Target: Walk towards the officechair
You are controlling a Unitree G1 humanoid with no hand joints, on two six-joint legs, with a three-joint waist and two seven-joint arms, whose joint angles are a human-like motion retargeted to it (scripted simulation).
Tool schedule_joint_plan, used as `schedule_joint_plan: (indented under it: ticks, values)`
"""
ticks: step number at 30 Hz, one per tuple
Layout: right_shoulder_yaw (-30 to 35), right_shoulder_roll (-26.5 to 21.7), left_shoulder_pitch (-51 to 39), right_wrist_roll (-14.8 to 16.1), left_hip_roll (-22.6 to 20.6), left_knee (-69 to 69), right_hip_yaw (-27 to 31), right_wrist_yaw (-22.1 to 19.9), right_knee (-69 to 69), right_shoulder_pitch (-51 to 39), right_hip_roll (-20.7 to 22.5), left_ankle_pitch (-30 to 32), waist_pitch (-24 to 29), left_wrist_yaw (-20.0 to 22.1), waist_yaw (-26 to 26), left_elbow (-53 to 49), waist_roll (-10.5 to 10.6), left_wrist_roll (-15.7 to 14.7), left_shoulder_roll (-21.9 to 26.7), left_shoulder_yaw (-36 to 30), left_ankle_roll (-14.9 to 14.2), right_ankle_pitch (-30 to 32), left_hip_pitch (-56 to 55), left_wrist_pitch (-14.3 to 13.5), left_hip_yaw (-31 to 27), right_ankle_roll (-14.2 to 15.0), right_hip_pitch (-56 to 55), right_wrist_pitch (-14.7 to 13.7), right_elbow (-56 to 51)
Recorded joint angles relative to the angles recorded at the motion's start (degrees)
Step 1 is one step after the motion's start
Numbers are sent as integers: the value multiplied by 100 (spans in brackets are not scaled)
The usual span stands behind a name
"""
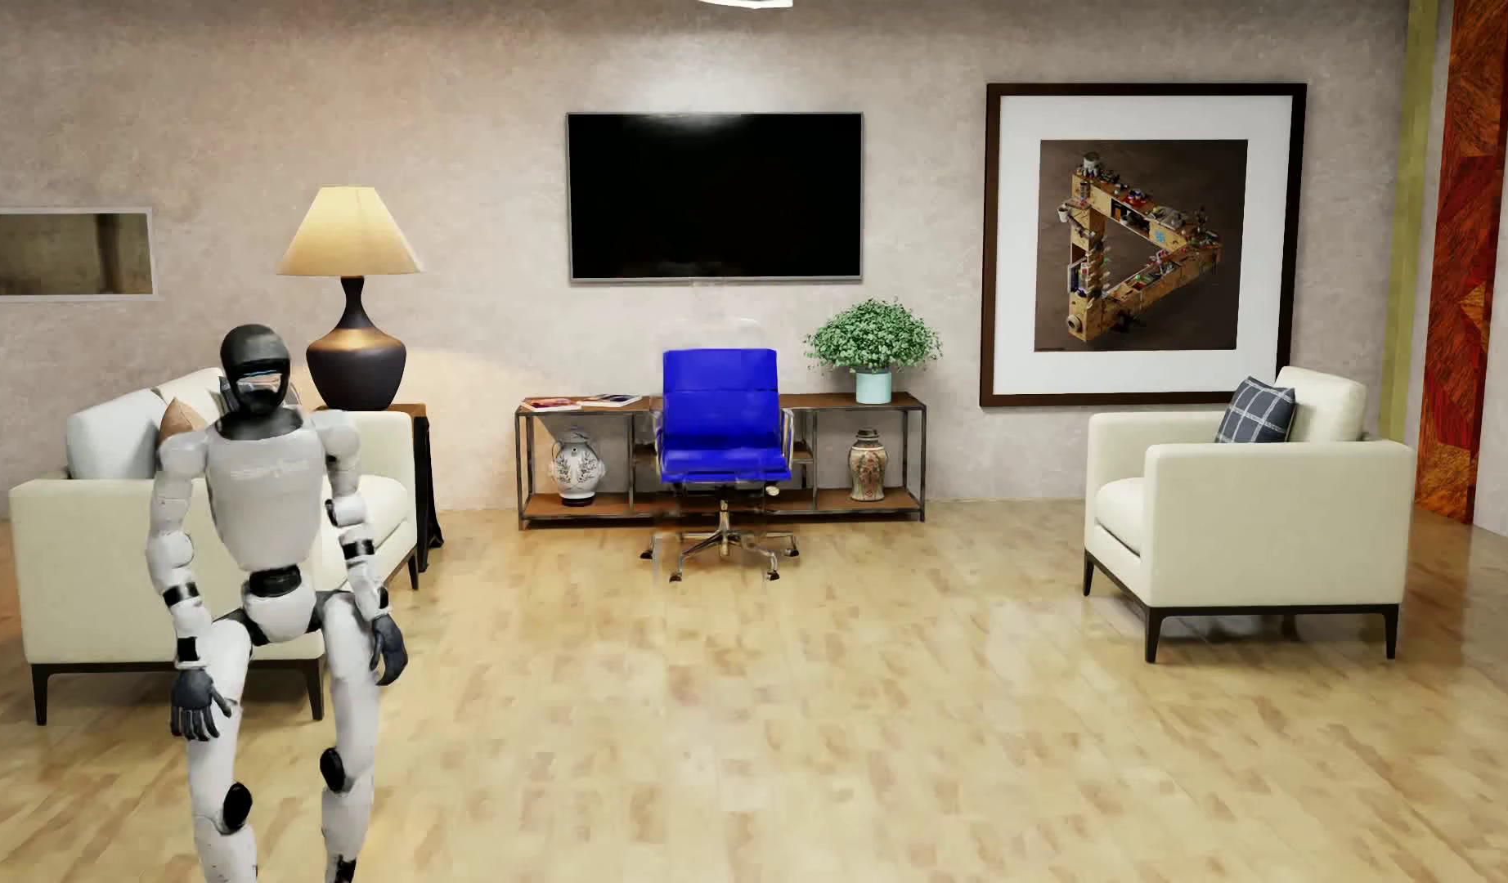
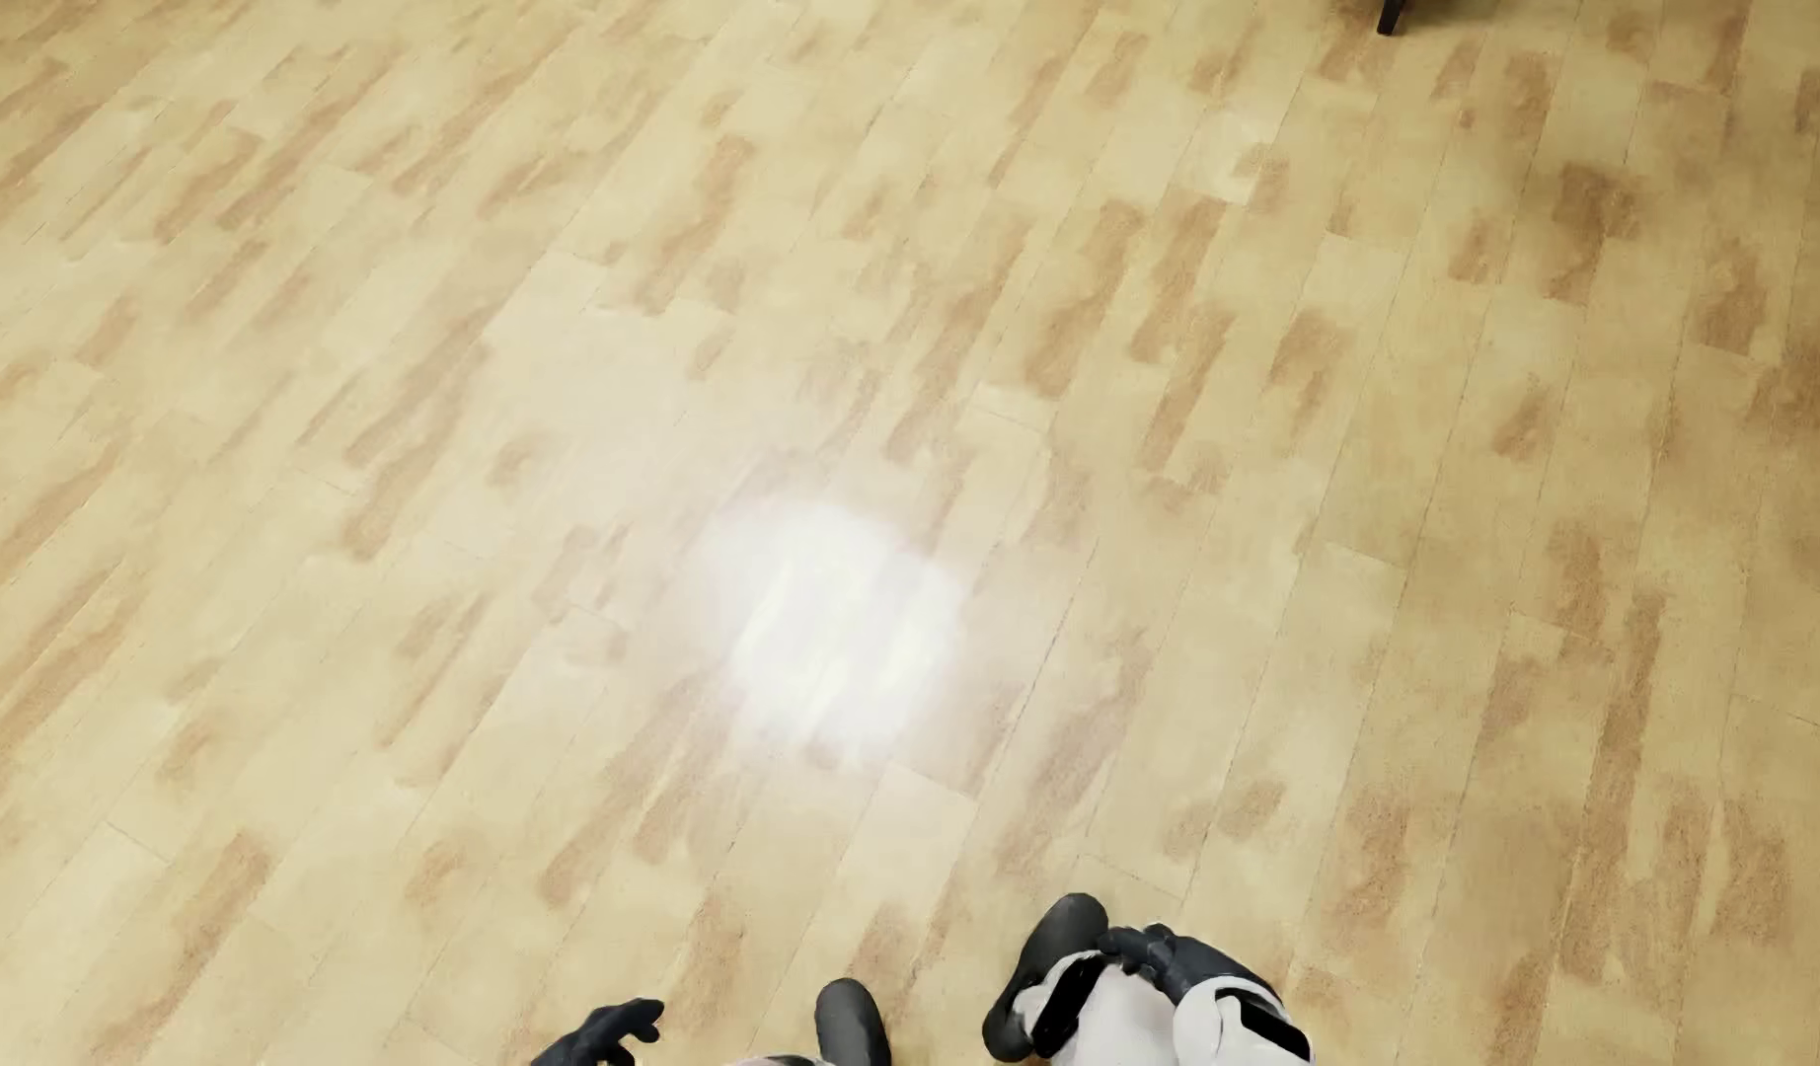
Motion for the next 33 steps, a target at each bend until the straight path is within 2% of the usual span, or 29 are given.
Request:
schedule_joint_plan:
  ticks: [3,5,7,9,10,11,12,13,15,17,18,19,21,22,23,25,26,27,28,30,31,32,33]
  values:
    - [-116,1,4,-59,11,312,222,90,834,276,-249,-147,-20,-37,-13,15,-15,-13,-64,76,64,58,190,93,-89,221,-92,25,-19]
    - [-275,35,85,7,51,491,695,66,1377,436,-263,-234,-40,-29,-31,33,-15,-33,-127,196,72,254,328,145,-122,495,-261,44,12]
    - [-375,37,201,53,136,581,1924,-38,1837,527,202,-263,-58,-35,-50,103,-4,-18,-178,320,21,397,528,197,-105,837,-528,36,48]
    - [-323,-10,303,-43,255,657,3443,63,1857,578,1053,-355,-94,-95,-32,267,-11,27,-185,396,-62,144,679,261,-77,1166,-400,67,107]
    - [-300,-14,360,-53,327,684,3967,145,1607,611,1365,-399,-122,-106,-15,393,-19,75,-145,408,-105,-100,730,269,-102,1371,-118,68,156]
    - [-329,-5,365,-29,397,733,4017,186,1288,685,1420,-478,-150,-129,10,517,-27,130,-95,410,-149,-508,747,296,-143,1348,205,64,190]
    - [-357,20,359,-13,484,809,3758,201,879,755,1370,-548,-175,-164,38,613,-23,161,-36,432,-213,-846,754,316,-193,1152,531,67,236]
    - [-350,69,357,-18,628,979,3552,206,536,787,1407,-627,-192,-179,60,648,12,171,30,498,-289,-937,703,348,-275,1070,787,72,312]
    - [-207,26,377,-146,961,1745,3464,304,293,683,1606,-651,-204,-167,132,534,162,102,-21,720,-478,-915,381,384,-423,1142,972,80,523]
    - [110,-168,576,-344,1254,2331,3517,488,51,344,1733,-524,-224,-75,214,298,284,-97,-231,1001,-890,-819,175,271,-510,1256,1107,97,805]
    - [220,-248,647,-391,1454,2487,3580,487,-109,154,1765,-496,-242,-52,236,234,321,-188,-328,1146,-906,-739,178,232,-460,1272,1181,137,930]
    - [248,-319,616,-400,1702,2553,3649,482,-296,19,1774,-428,-266,8,248,208,349,-141,-367,1203,-805,-634,262,325,-320,1297,1264,192,962]
    - [202,-457,602,-345,2317,2502,3768,378,-659,-168,1769,-210,-344,-89,238,258,380,107,-254,1233,-627,-410,589,424,121,1369,1412,121,812]
    - [101,-525,553,-245,2671,2378,3792,271,-820,-191,1748,-178,-393,-194,214,300,398,289,-150,1208,-415,-320,804,471,457,1421,1473,46,649]
    - [-56,-594,483,-127,3067,2169,3766,124,-956,-153,1704,-87,-445,-308,170,331,428,414,-72,1217,-128,-249,1081,456,997,1483,1524,-60,434]
    - [-492,-727,303,84,3684,1449,3589,-205,-1097,123,1514,409,-547,-381,50,320,515,392,-65,1401,385,-165,1837,389,2633,1635,1600,-197,-36]
    - [-768,-763,199,186,3758,1068,3462,-385,-1136,341,1361,785,-586,-333,-6,269,551,368,-92,1420,-411,-134,2165,321,3390,1720,1645,-244,-238]
    - [-1098,-759,96,320,3681,984,3331,-534,-1071,607,1201,464,-597,-294,2,210,579,437,-87,1296,-933,-131,2193,229,3395,1822,1675,-253,-372]
    - [-1448,-740,2,465,3548,1064,3211,-650,-969,885,971,191,-590,-264,21,129,591,520,-112,1080,-1180,-95,2069,124,3159,1923,1704,-197,-425]
    - [-2117,-576,-59,724,3113,1499,2816,-818,-646,1377,265,-224,-529,-306,71,-95,530,605,-142,656,-850,247,1620,-249,2569,1980,1681,-8,-200]
    - [-2217,-435,-30,754,2745,1502,2678,-780,-429,1498,-154,-356,-493,-333,94,-237,486,570,-203,505,-715,599,1507,-418,2353,1989,1601,171,-9]
    - [-2095,-379,48,648,2317,1417,2604,-533,-118,1633,-586,-452,-447,-338,107,-401,440,514,-256,397,-548,1020,1463,-564,2152,1969,1478,279,211]
    - [-1782,-363,125,398,1910,1335,2308,-134,254,1761,-1089,-531,-391,-329,117,-555,377,426,-286,341,-381,1457,1447,-668,1953,1763,1346,280,423]
